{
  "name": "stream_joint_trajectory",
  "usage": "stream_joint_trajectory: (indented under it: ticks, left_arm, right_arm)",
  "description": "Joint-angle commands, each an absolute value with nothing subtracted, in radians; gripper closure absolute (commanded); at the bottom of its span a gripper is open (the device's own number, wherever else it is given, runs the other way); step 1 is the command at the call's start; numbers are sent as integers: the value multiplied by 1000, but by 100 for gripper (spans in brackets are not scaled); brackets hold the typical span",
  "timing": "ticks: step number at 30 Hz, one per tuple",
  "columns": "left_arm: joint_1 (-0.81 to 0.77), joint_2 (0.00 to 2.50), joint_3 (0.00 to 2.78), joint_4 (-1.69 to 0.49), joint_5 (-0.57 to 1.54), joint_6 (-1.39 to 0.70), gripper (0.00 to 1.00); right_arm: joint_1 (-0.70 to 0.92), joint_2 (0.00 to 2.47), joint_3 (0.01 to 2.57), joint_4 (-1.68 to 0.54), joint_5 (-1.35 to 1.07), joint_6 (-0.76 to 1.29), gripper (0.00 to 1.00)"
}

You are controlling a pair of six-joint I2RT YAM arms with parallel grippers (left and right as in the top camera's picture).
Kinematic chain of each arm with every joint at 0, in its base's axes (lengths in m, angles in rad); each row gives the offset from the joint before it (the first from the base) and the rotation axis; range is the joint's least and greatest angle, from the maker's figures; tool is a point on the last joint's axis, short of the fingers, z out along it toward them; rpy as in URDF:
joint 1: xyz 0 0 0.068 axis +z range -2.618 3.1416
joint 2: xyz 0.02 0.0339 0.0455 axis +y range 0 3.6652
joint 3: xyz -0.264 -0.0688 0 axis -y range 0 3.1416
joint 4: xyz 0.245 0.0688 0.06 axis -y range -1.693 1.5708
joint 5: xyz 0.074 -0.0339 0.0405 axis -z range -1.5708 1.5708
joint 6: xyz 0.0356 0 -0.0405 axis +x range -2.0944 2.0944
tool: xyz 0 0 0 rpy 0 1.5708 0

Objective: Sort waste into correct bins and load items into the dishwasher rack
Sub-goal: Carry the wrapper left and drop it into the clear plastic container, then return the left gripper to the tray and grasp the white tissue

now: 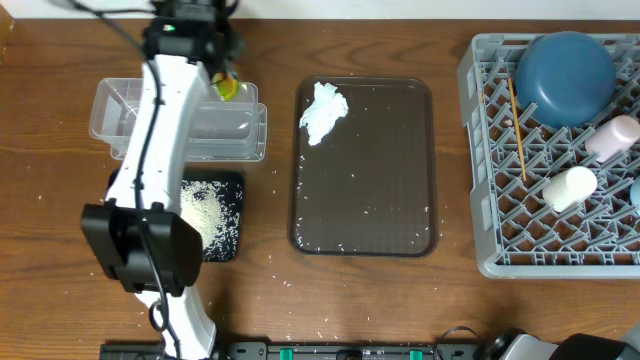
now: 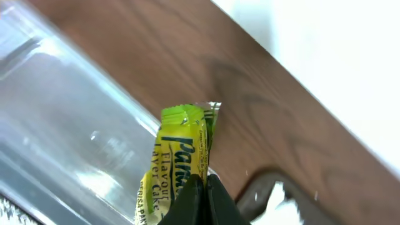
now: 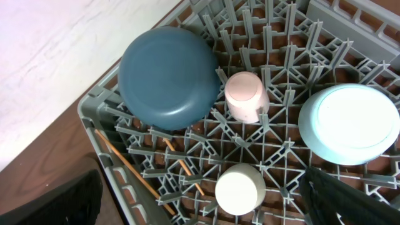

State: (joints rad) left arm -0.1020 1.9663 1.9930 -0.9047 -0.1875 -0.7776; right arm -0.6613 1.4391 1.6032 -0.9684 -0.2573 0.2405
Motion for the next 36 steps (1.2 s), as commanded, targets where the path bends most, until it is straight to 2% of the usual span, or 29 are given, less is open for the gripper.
stream_joint_trajectory:
  ticks: [1, 5, 6, 7, 8, 11, 13, 17, 19, 23, 26, 31, 33, 36]
  left_arm:
    - [-60, 1974, 1998, -932, -202, -975, 92]
    - [-27, 1974, 1998, -961, -203, -1009, 83]
    - [-22, 1974, 1998, -961, -203, -1008, 74]
    - [-18, 1974, 1998, -961, -203, -1008, 58]
    - [-15, 1974, 1998, -961, -203, -1008, 47]
    - [-10, 1974, 1998, -961, -203, -1008, 41]
    - [-10, 1974, 1998, -961, -202, -1008, 32]
    - [-11, 1974, 1998, -960, -138, -1005, 30]
    - [-17, 1974, 1998, -951, -42, -934, 33]
    - [-69, 1974, 1998, -853, 162, -549, 36]
    - [-137, 1974, 1998, -826, 237, -307, 39]
    - [-273, 1994, 1998, -797, 204, -28, 41]
    - [-314, 2016, 1998, -792, 124, -11, 36]
    - [-353, 2065, 1998, -781, 56, -10, 36]
  right_arm:
    - [-654, 1442, 1604, -970, -254, 227, 1]
    - [-654, 1442, 1604, -970, -254, 227, 1]
    - [-654, 1442, 1604, -970, -254, 227, 1]
    - [-654, 1442, 1604, -970, -254, 227, 1]
    - [-654, 1442, 1604, -970, -254, 227, 1]
    - [-654, 1442, 1604, -970, -254, 227, 1]
    - [-654, 1442, 1604, -970, -254, 227, 1]
    - [-654, 1442, 1604, -970, -254, 227, 1]
    - [-654, 1442, 1604, -970, -254, 227, 1]
    - [-654, 1442, 1604, -970, -254, 227, 1]
    - [-654, 1442, 1604, -970, -254, 227, 1]
    - [-654, 1442, 1604, -970, -254, 227, 1]
    - [-654, 1442, 1604, -970, -254, 227, 1]
    - [-654, 1442, 1604, -970, -254, 227, 1]
